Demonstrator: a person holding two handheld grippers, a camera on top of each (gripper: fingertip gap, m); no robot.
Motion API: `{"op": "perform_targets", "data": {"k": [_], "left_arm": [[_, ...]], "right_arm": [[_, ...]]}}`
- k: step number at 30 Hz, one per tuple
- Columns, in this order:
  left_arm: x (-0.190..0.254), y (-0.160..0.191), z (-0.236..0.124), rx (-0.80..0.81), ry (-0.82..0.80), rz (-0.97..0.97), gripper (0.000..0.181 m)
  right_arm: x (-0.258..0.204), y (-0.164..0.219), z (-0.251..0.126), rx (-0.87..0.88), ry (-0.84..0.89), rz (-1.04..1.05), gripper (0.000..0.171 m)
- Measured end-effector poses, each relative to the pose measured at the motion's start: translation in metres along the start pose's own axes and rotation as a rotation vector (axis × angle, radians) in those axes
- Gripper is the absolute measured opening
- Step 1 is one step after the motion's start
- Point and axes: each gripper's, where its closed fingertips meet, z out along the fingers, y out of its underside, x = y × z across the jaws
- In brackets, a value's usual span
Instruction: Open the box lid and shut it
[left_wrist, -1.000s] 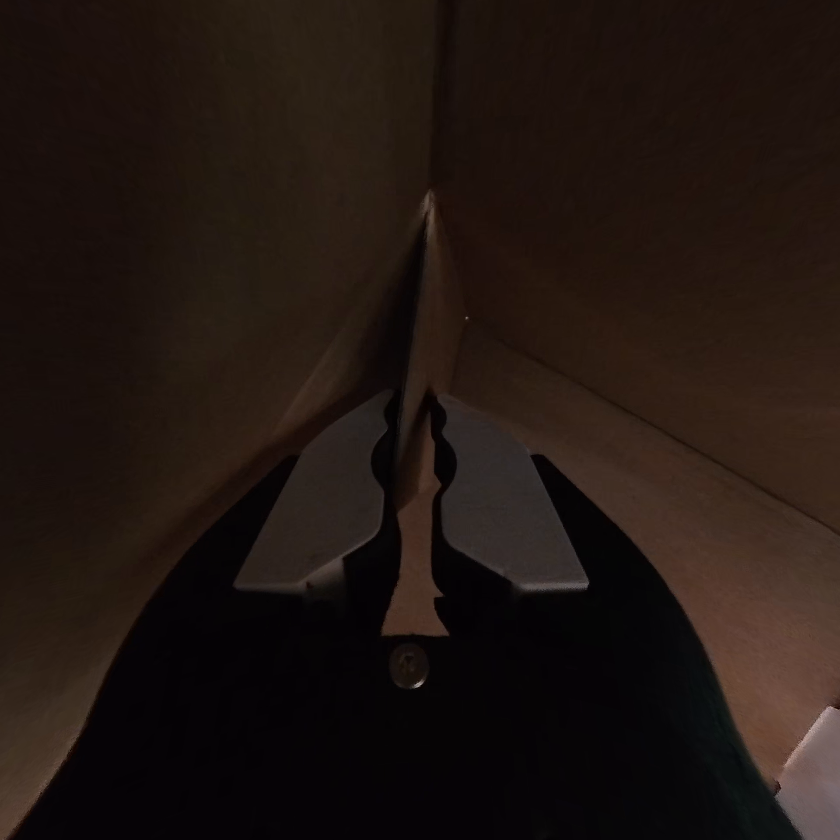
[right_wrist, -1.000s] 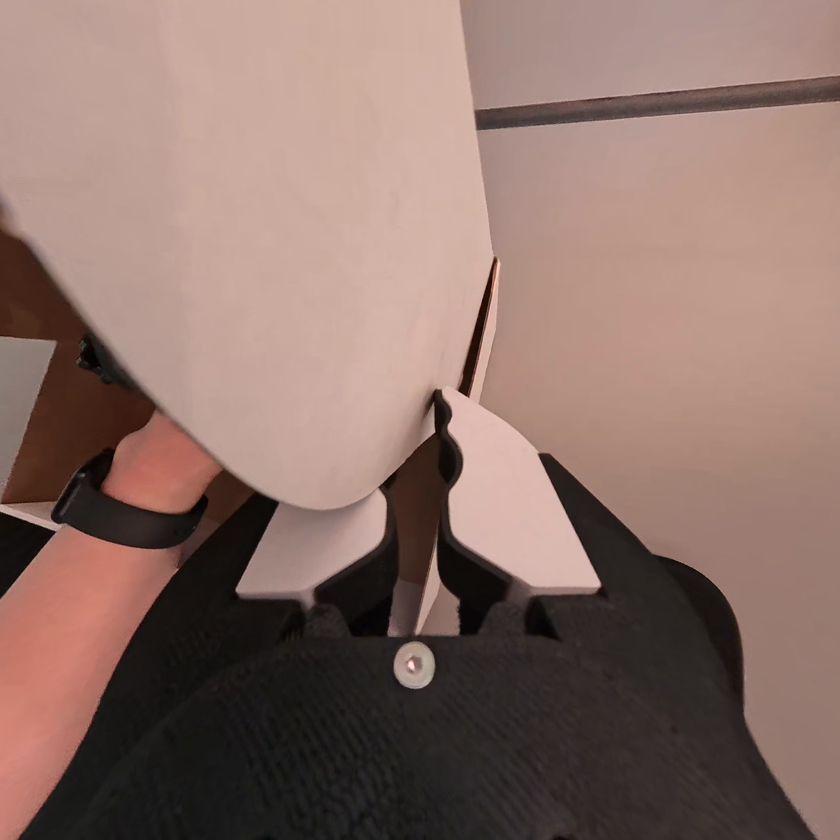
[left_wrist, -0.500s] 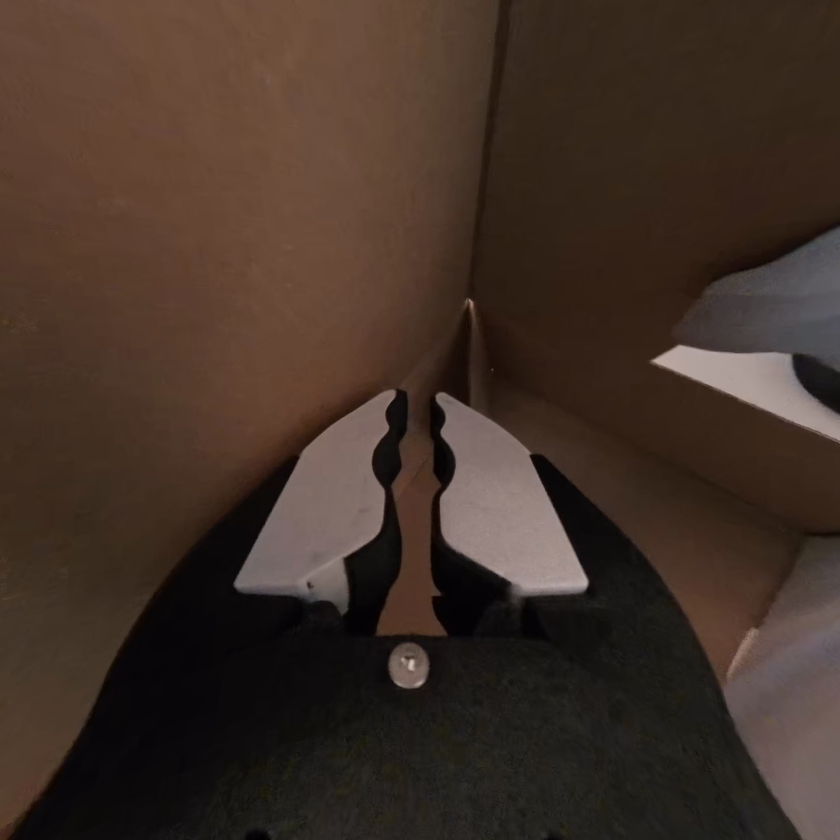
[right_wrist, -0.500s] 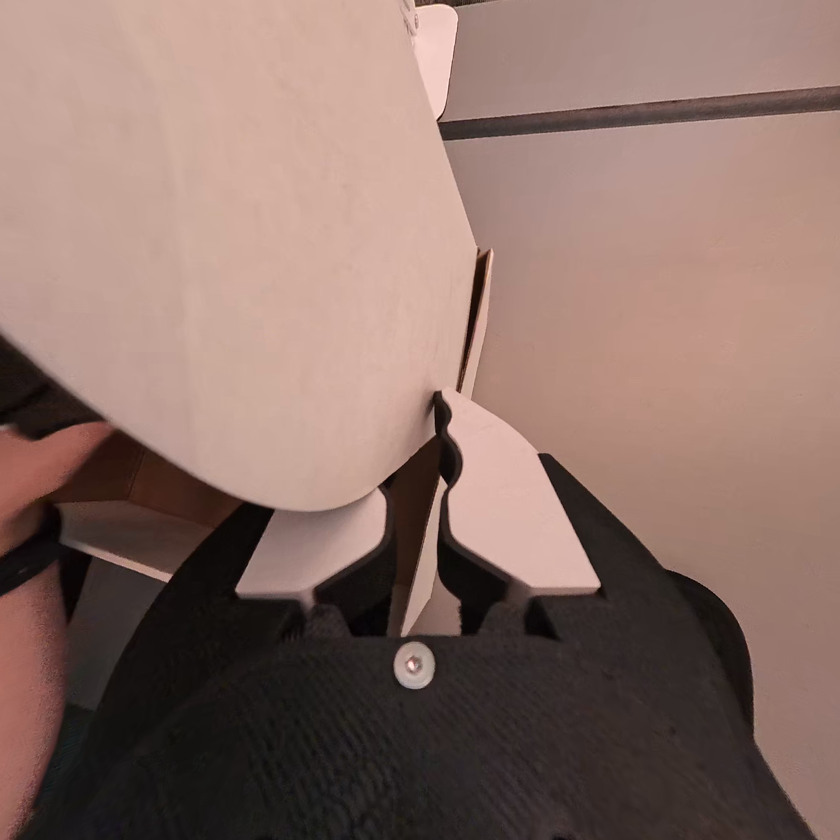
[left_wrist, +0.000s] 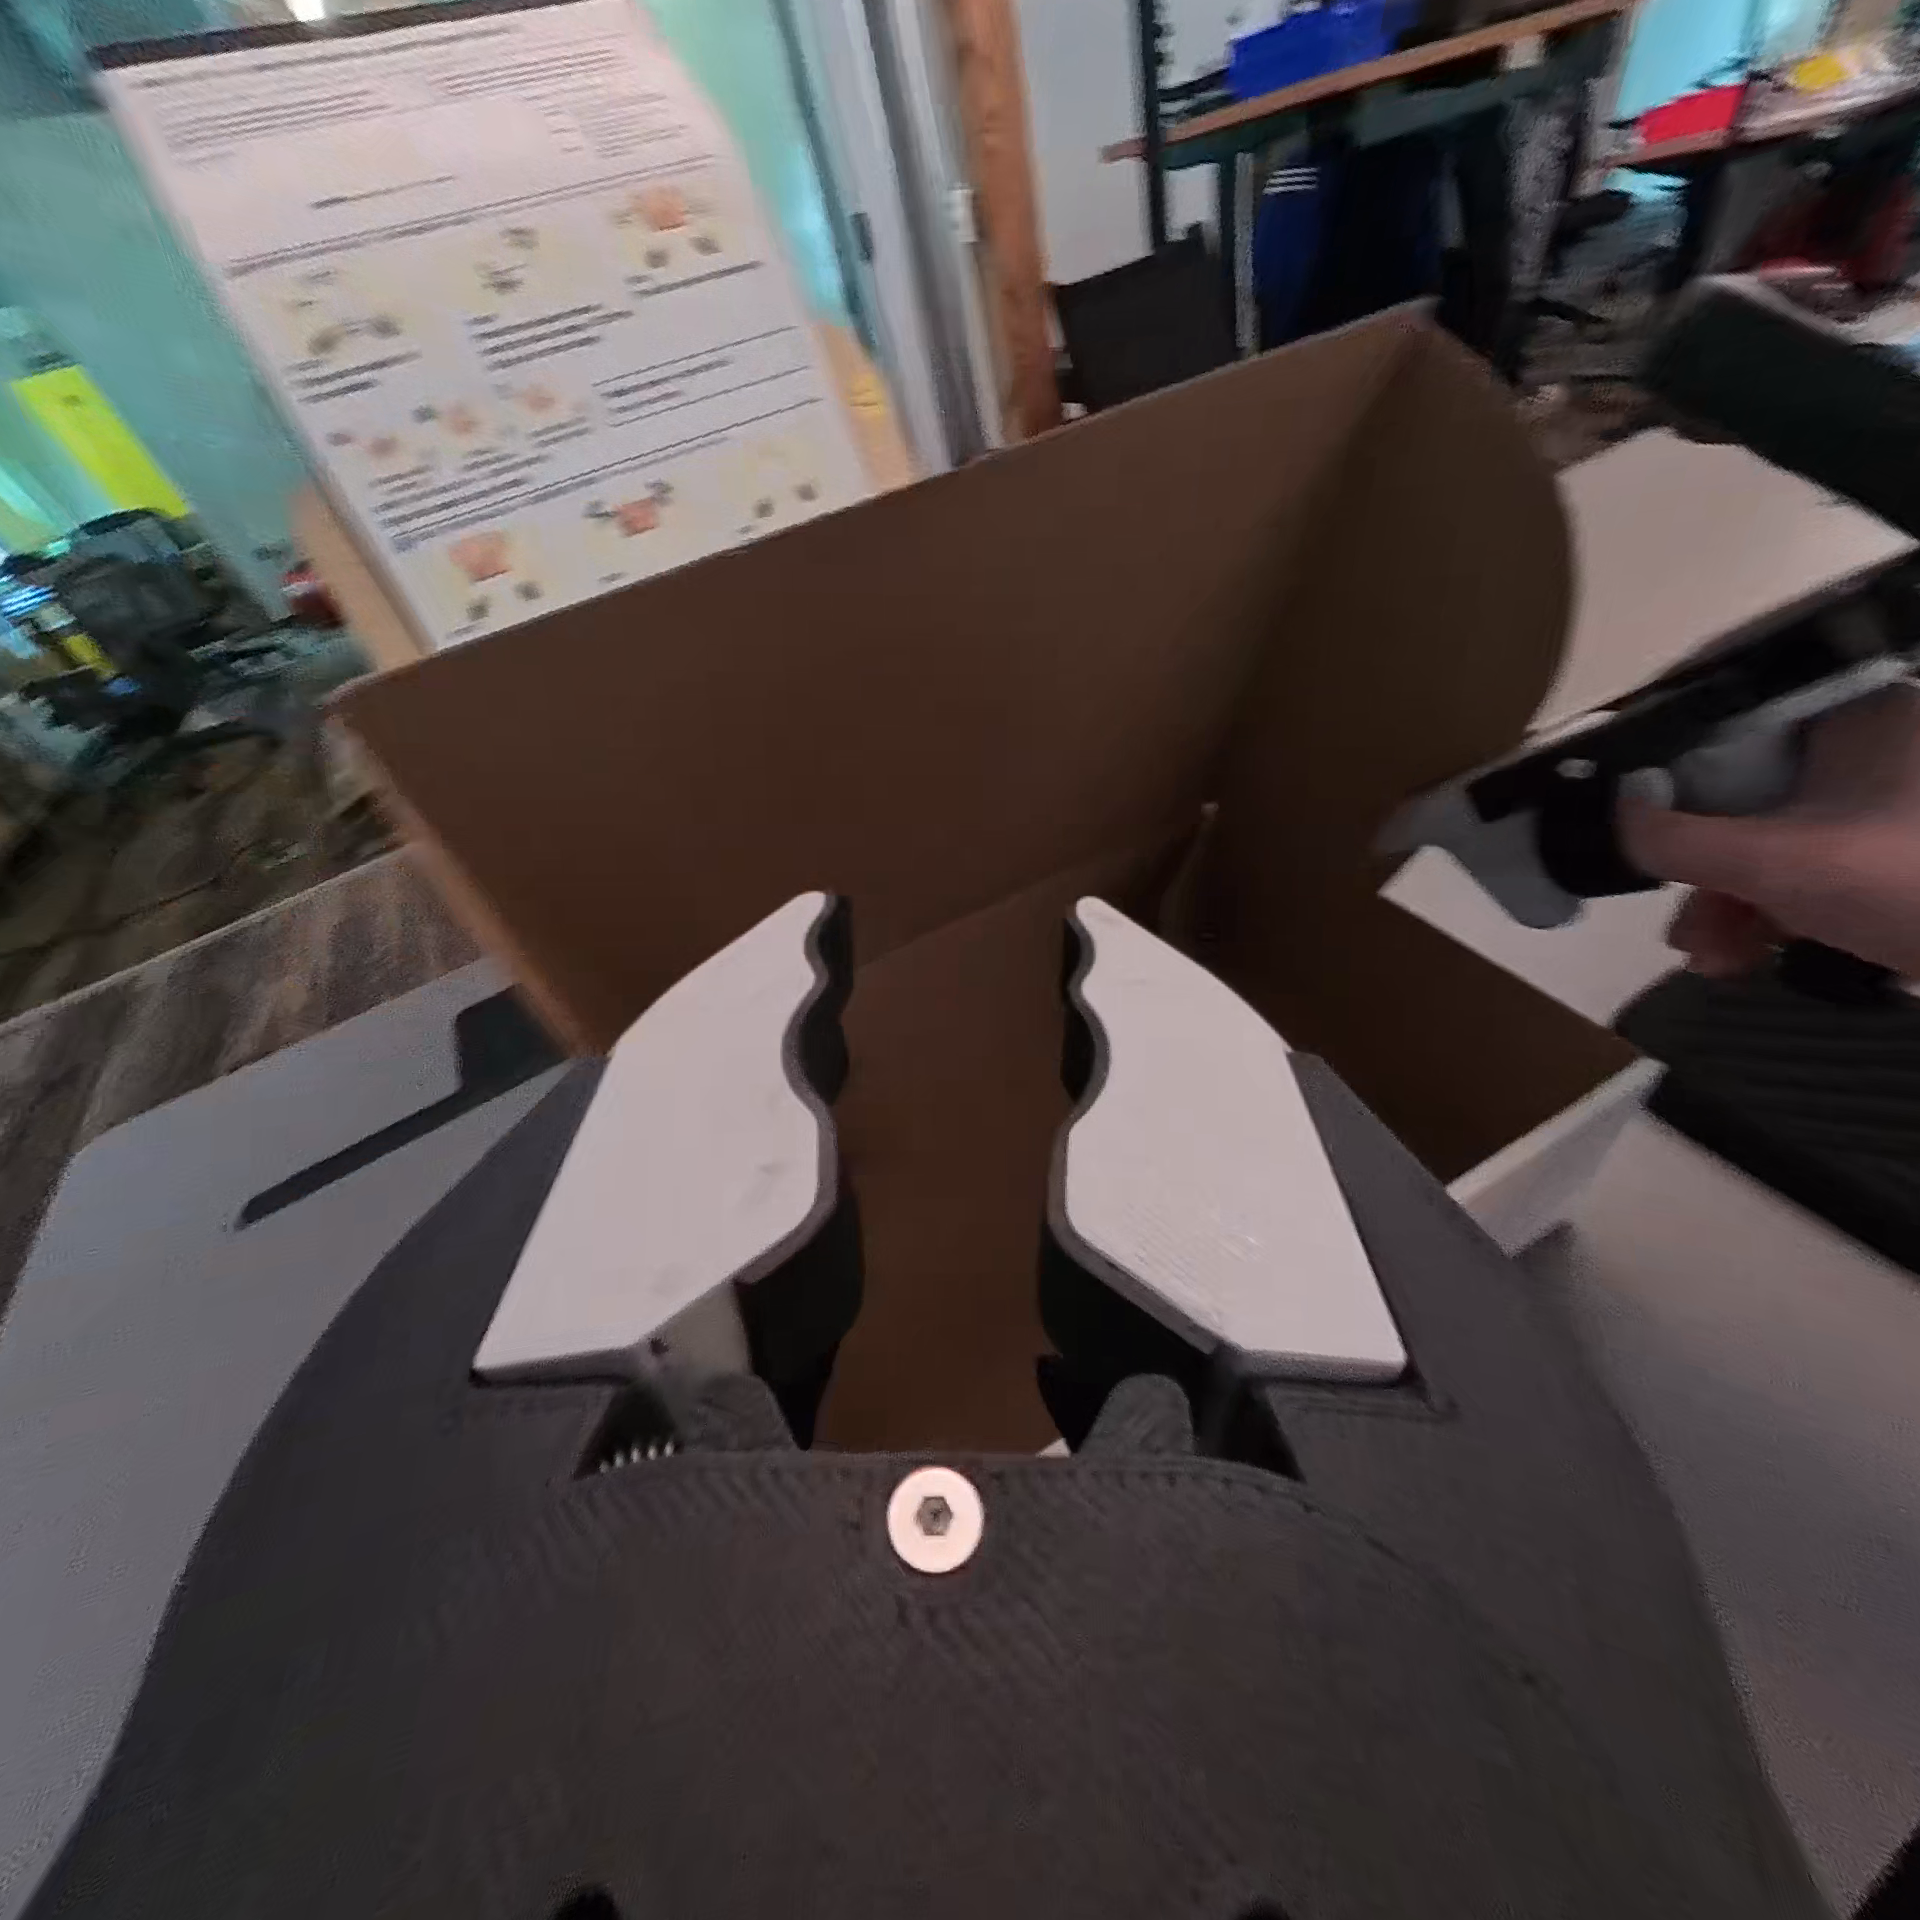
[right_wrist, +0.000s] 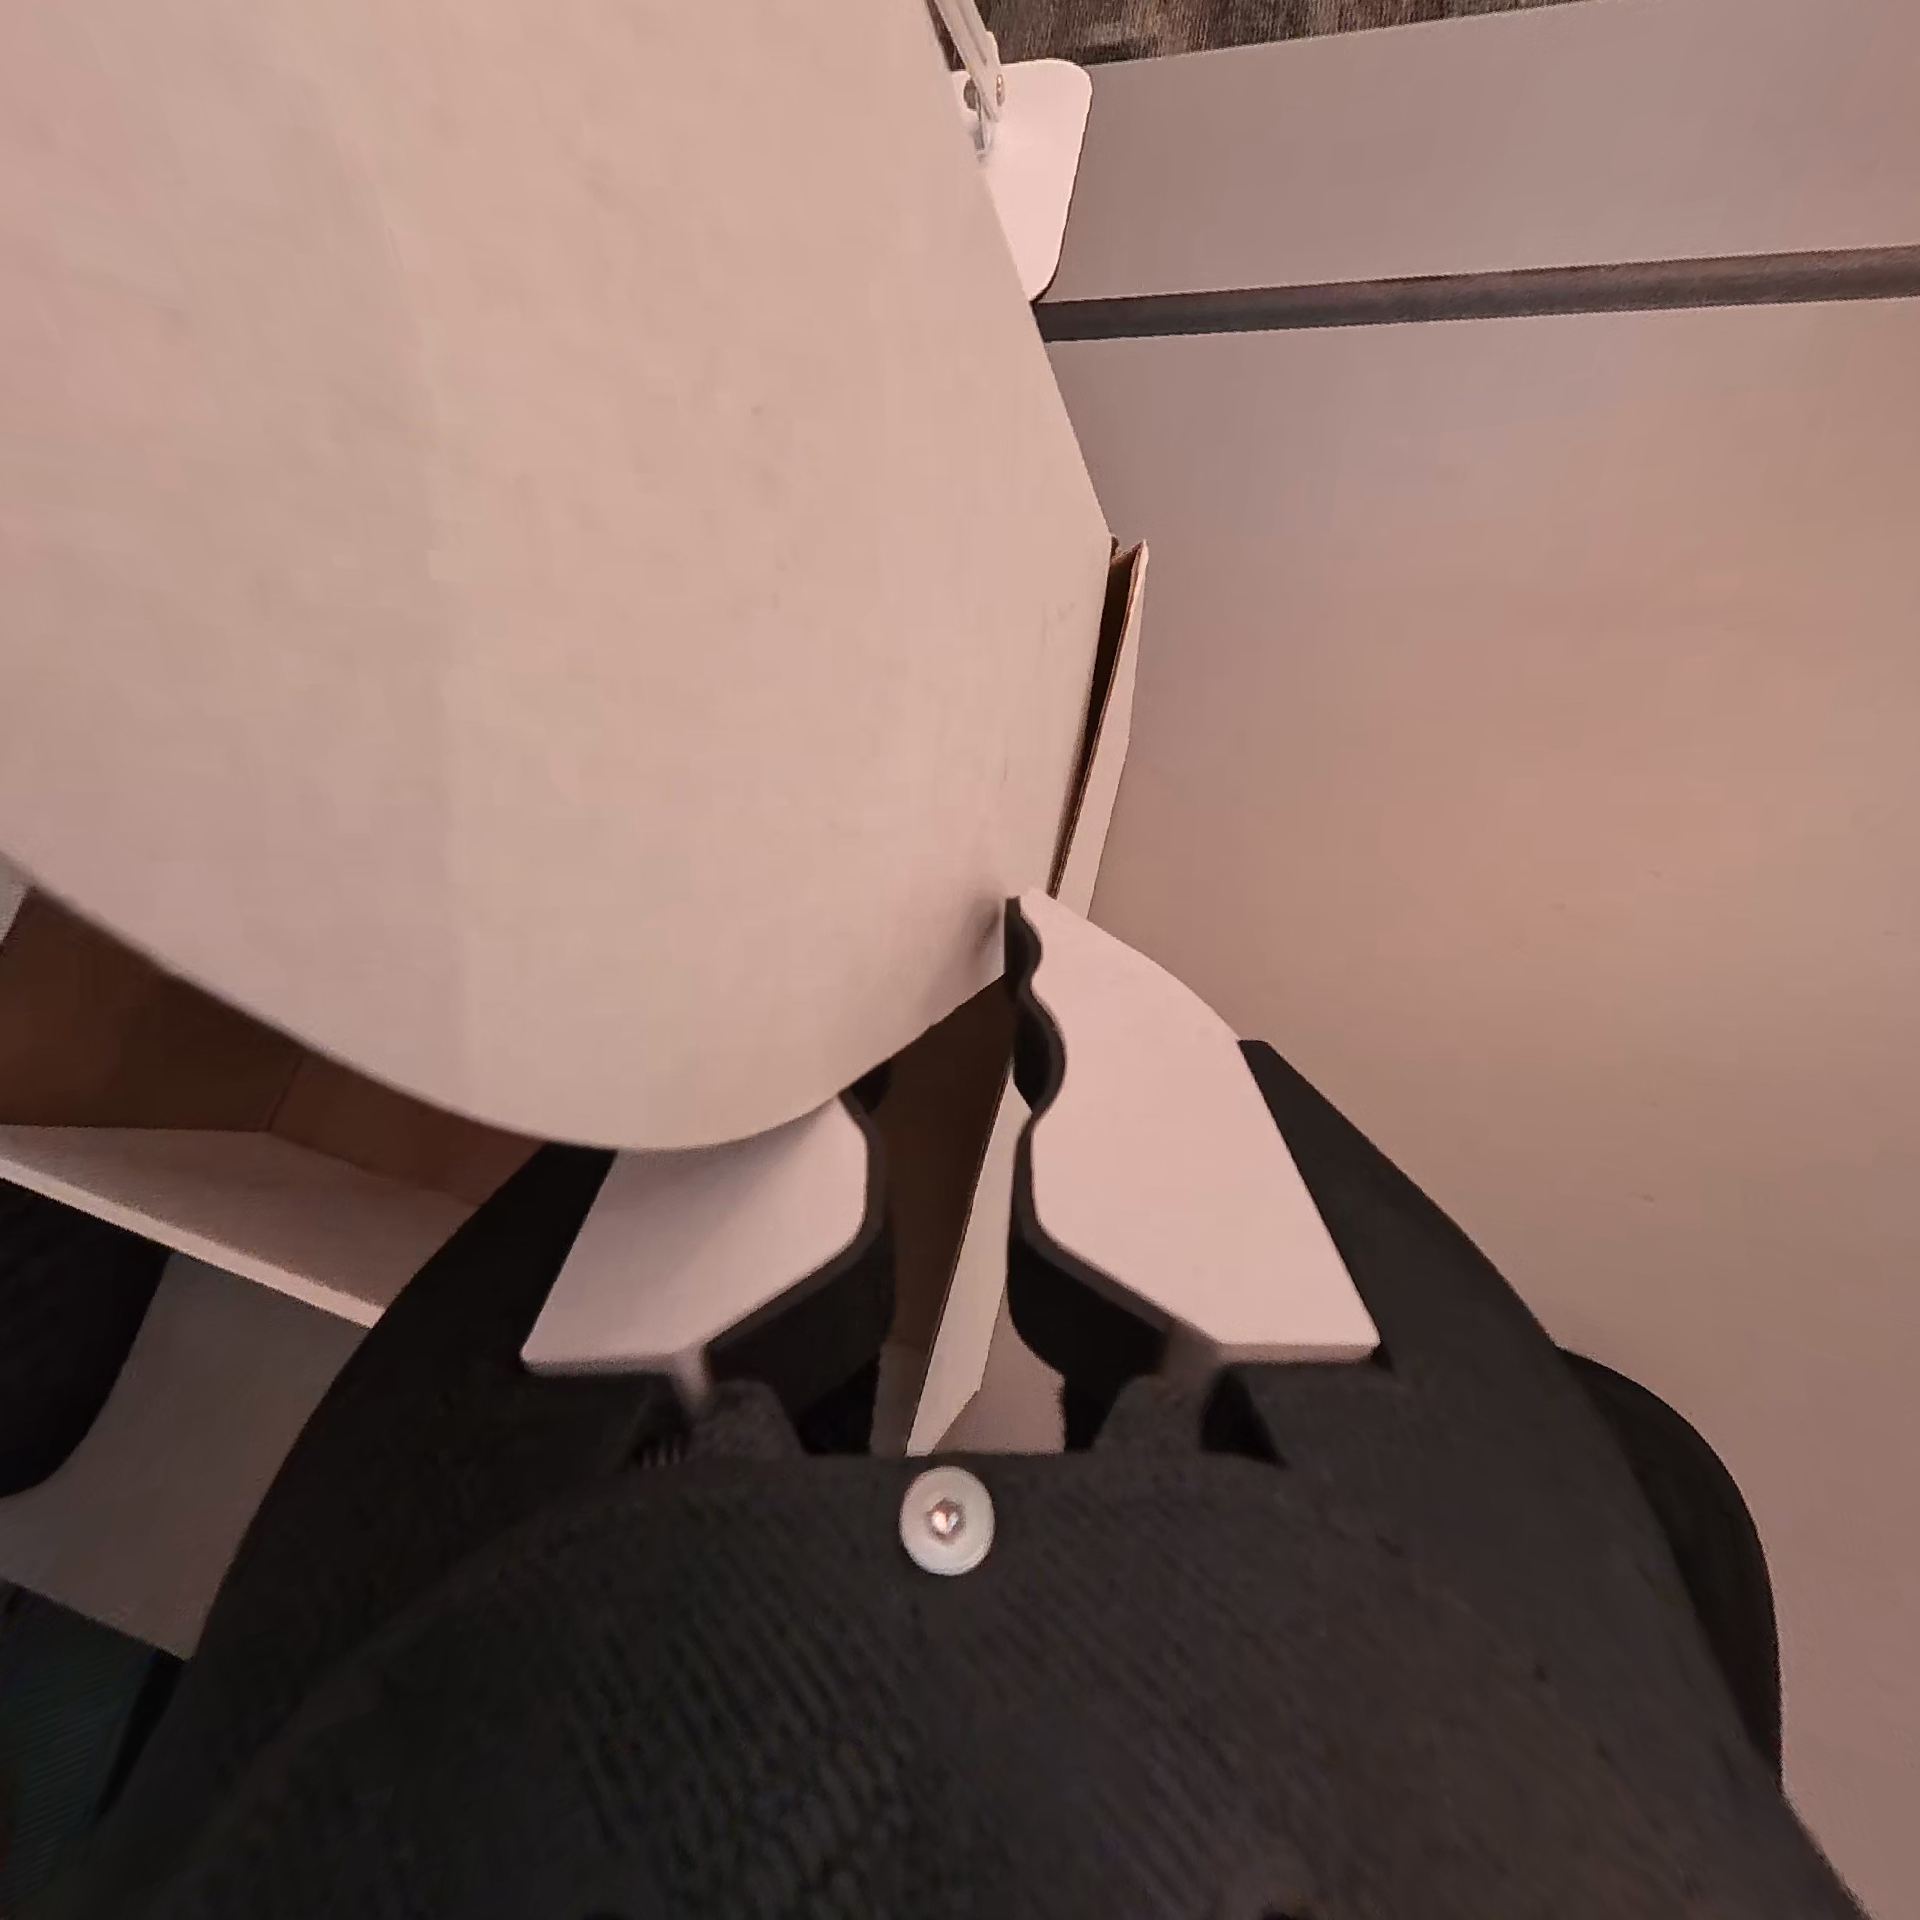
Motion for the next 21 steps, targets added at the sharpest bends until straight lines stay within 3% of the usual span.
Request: {"op": "perform_targets", "data": {"k": [7,14,18,21], "left_arm": [[-0.081,0.031,-0.014,-0.01,-0.109,-0.243,0.056],[-0.106,0.044,0.014,-0.057,-0.107,-0.267,0.061],[-0.112,0.051,0.034,-0.127,-0.151,-0.198,0.05],[-0.111,0.059,0.043,-0.168,-0.142,-0.183,0.03]], "right_arm": [[0.003,-0.005,-0.011,0.072,-0.018,-0.009,0.035],[-0.004,-0.023,-0.037,0.167,-0.083,-0.045,0.052],[-0.01,-0.041,-0.059,0.248,-0.087,-0.062,0.054],[-0.014,-0.052,-0.075,0.319,-0.088,-0.081,0.053]]}}
